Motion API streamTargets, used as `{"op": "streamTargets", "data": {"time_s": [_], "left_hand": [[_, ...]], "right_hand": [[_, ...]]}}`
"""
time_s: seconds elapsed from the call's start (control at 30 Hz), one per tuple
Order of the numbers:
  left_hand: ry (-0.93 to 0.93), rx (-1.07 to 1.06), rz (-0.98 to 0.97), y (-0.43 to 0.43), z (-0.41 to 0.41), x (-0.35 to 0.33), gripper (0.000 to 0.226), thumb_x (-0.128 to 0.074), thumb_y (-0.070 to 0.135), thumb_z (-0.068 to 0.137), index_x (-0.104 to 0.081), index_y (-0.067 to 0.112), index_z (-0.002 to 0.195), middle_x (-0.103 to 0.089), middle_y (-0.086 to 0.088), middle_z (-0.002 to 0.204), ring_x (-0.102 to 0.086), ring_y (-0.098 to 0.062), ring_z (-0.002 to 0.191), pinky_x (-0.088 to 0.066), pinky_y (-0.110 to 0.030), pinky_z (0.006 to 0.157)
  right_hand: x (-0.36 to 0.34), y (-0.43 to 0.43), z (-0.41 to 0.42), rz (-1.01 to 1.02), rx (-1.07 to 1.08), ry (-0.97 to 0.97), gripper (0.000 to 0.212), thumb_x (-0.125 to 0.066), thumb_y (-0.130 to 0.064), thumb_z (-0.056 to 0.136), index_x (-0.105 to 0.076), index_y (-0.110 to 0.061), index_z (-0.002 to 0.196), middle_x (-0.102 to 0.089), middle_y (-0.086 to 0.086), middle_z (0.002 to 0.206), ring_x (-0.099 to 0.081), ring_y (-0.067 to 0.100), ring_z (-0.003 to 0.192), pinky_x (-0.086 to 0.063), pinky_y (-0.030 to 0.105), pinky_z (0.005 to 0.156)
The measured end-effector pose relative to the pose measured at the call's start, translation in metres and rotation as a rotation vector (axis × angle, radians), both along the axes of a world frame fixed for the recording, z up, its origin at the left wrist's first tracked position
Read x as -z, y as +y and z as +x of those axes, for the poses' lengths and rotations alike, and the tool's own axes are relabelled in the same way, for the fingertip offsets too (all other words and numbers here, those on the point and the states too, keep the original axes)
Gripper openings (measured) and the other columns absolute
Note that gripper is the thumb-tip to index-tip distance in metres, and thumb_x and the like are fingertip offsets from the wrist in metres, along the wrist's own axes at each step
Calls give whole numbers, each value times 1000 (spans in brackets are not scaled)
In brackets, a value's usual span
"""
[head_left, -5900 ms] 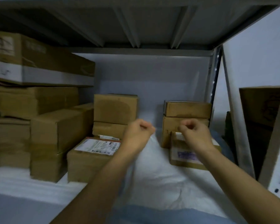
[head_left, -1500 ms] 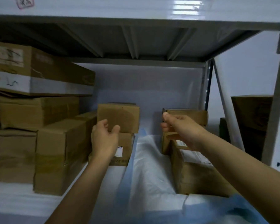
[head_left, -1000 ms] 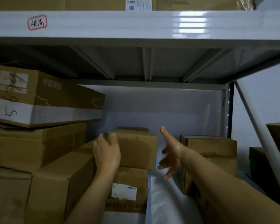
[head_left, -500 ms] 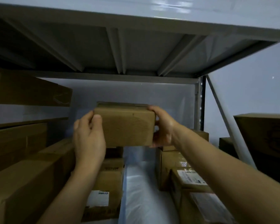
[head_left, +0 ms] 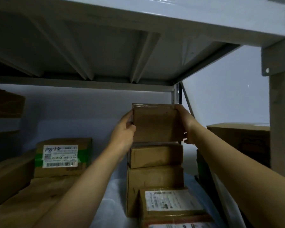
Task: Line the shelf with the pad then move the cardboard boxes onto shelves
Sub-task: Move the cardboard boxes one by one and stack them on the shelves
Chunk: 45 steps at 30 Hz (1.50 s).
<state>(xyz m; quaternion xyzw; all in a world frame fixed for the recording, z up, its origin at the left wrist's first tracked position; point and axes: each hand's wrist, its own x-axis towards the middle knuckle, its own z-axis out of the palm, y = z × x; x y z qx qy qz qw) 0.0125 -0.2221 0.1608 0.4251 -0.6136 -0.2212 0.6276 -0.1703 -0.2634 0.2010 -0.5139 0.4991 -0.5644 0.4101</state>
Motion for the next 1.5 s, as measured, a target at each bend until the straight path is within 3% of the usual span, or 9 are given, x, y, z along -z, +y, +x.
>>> {"op": "streamTargets", "data": {"time_s": [0.13, 0.4, 0.5, 0.73, 0.93, 1.1, 1.2, 1.37, 1.5], "left_hand": [[16, -29, 22, -14, -2, 7, 48, -37, 11, 102, -34, 32, 145, -55, 2, 120, -53, -6, 81, -44, -22, 70], [-33, -59, 99, -17, 0, 19, 55, -50, 10, 96, -33, 26, 146, -51, -7, 137, -53, -23, 118, -45, -32, 98], [-83, -83, 229, -13, 0, 27, 74, -63, 8, 89, -23, 21, 150, -42, -9, 144, -55, -12, 102, -45, -15, 74], [-90, -83, 230, -34, 1, 44, 70, -49, -15, 86, -37, 21, 144, -49, 13, 81, -53, -8, 71, -46, -19, 57], [-49, -45, 220, -46, 6, 50, 72, -52, -14, 85, -37, 23, 145, -61, -4, 110, -59, -19, 84, -49, -25, 62], [-51, -26, 229, -43, 13, 51, 79, -54, -12, 87, -24, 24, 150, -40, -14, 149, -56, -19, 110, -49, -21, 66], [-75, -61, 221, -33, 19, 45, 73, -55, -6, 89, -25, 21, 150, -38, -13, 150, -53, -7, 93, -46, -9, 59], [-27, -234, 105, -13, 46, 35, 50, -59, 5, 89, -45, 10, 137, -52, -11, 137, -51, -24, 124, -43, -30, 100], [93, -552, -65, 5, 98, 30, 30, -55, 2, 88, -61, 4, 117, -65, -13, 119, -59, -28, 113, -41, -23, 89]], "right_hand": [[6, -9, 8, -29, 56, 29, 83, -40, -75, 80, -31, -23, 144, -41, 10, 144, -42, 35, 126, -33, 48, 104], [17, -10, 1, 65, -9, 64, 85, -36, -71, 85, -22, -18, 149, -31, 13, 152, -30, 37, 137, -22, 50, 110], [17, -5, 2, 127, -24, 51, 91, -38, -77, 80, -22, -20, 149, -31, 14, 151, -30, 41, 136, -22, 58, 109], [20, 0, 3, 199, 14, 106, 97, -38, -82, 75, -24, -20, 148, -33, 17, 149, -33, 44, 132, -29, 62, 106], [22, 7, 2, 142, 6, 169, 84, -32, -71, 87, -21, -17, 149, -32, 17, 150, -33, 40, 134, -28, 54, 105], [24, 10, 4, 168, 9, 195, 87, -32, -73, 85, -23, -15, 149, -31, 17, 151, -32, 42, 136, -25, 57, 107], [22, 11, 12, 9, 148, 159, 78, -35, -69, 87, -36, -13, 143, -46, 13, 137, -46, 35, 121, -36, 47, 101], [22, 24, 49, -509, 584, 343, 53, -53, -45, 87, -48, -13, 128, -50, 10, 124, -56, 28, 104, -44, 34, 79], [20, 42, 98, -794, 542, 452, 38, -59, -37, 85, -51, -19, 117, -51, 5, 117, -54, 21, 101, -49, 35, 77]]}}
